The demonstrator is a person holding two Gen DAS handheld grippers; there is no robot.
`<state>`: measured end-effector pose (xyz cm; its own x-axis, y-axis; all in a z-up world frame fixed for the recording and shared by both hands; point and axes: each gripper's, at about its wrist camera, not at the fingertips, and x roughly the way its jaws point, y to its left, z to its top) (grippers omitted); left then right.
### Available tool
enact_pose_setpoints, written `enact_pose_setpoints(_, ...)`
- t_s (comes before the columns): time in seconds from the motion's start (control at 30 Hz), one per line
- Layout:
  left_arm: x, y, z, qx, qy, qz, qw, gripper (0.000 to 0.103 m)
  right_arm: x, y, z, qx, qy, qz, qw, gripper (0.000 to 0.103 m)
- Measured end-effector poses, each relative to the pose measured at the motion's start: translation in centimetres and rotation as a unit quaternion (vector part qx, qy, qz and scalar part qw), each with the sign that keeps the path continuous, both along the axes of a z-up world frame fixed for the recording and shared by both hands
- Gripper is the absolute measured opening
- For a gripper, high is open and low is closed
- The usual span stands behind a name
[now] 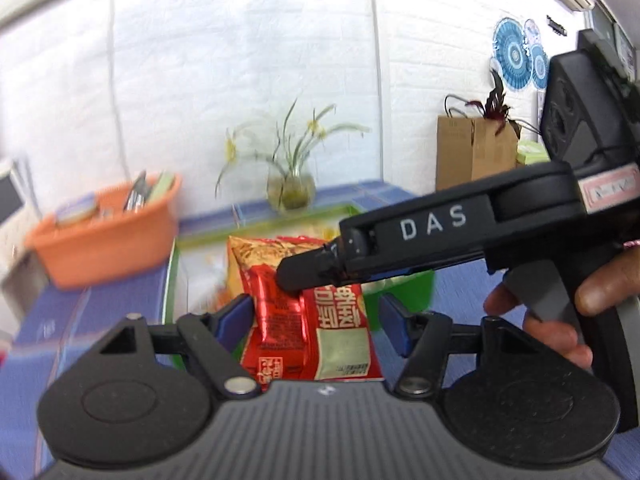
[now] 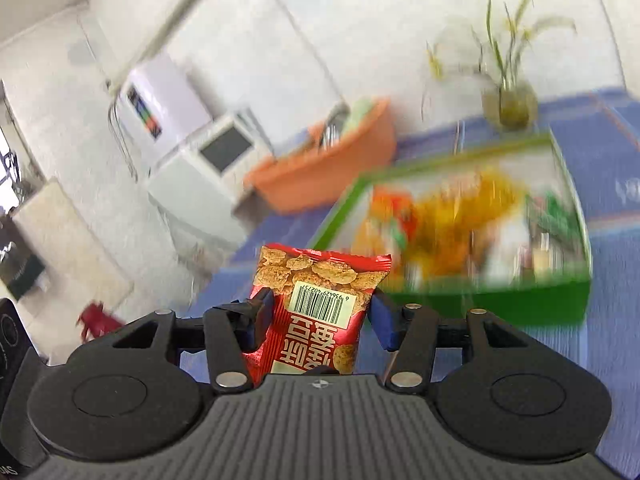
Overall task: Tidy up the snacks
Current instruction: 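Carry the red snack bag into the green box and open the right gripper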
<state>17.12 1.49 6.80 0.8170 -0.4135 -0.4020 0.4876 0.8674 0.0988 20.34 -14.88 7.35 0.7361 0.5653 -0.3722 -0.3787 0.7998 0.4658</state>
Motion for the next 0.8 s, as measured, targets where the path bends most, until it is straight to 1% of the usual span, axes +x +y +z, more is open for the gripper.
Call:
enact_pose_setpoints(0.1, 3.0, -1.5, 0.7, -0.001, -0.019, -0.005, 0.9998, 0.061, 1.5, -0.4, 0.9, -0.015, -0.036, -0.027, 0.999, 0.088)
enact_pose_setpoints(0.23, 6.1, -3.9, -0.2, 0.005, -0.040, -0.002, 0.9992, 0.060, 3.1, -1.4, 0.3, -0.032, -0.077, -0.069, 0.994, 0.084)
enact_pose_setpoints(0.3, 7.6, -4.8, -1.0, -0.003, -0.032, -0.002, 0.9995, 0.059, 3.8, -1.8, -0.5, -0.041, -0.082, -0.089, 0.992, 0.084)
enact_pose_setpoints(0.33, 8.2, -5.2, -1.5, -0.006, -0.024, -0.001, 0.9997, 0.059, 4.2, -2.2, -1.0, -0.041, -0.079, -0.100, 0.991, 0.081)
enact_pose_setpoints(0.4, 9.6, -5.8, -2.3, -0.018, -0.005, -0.004, 0.9998, 0.061, 4.5, -3.1, -1.8, -0.034, -0.075, -0.117, 0.990, 0.079)
enact_pose_setpoints(0.47, 10.8, -5.9, -2.7, -0.037, 0.012, -0.011, 0.9992, 0.066, 4.6, -4.2, -2.3, -0.022, -0.081, -0.138, 0.987, 0.080)
enact_pose_setpoints(0.5, 11.2, -6.0, -2.9, -0.041, 0.016, -0.010, 0.9990, 0.071, 4.6, -4.8, -2.5, -0.011, -0.085, -0.150, 0.985, 0.081)
enact_pose_setpoints(0.57, 12.1, -6.6, -3.1, -0.037, 0.009, 0.008, 0.9992, 0.077, 4.7, -6.0, -2.8, 0.006, -0.091, -0.180, 0.979, 0.093)
enact_pose_setpoints(0.6, 12.6, -6.6, -3.1, -0.035, 0.004, 0.023, 0.9991, 0.077, 4.6, -6.5, -2.8, 0.009, -0.092, -0.193, 0.977, 0.103)
enact_pose_setpoints(0.67, 13.0, -5.9, -3.0, -0.048, 0.007, 0.046, 0.9978, 0.078, 4.3, -7.3, -2.7, 0.014, -0.095, -0.211, 0.973, 0.103)
enact_pose_setpoints(0.73, 13.5, -4.5, -2.7, -0.072, 0.018, 0.072, 0.9946, 0.079, 4.3, -7.6, -2.4, 0.005, -0.094, -0.206, 0.974, 0.103)
enact_pose_setpoints(0.8, 13.3, -3.2, -2.5, -0.086, 0.027, 0.100, 0.9909, 0.082, 4.1, -7.5, -2.0, -0.009, -0.092, -0.205, 0.974, 0.103)
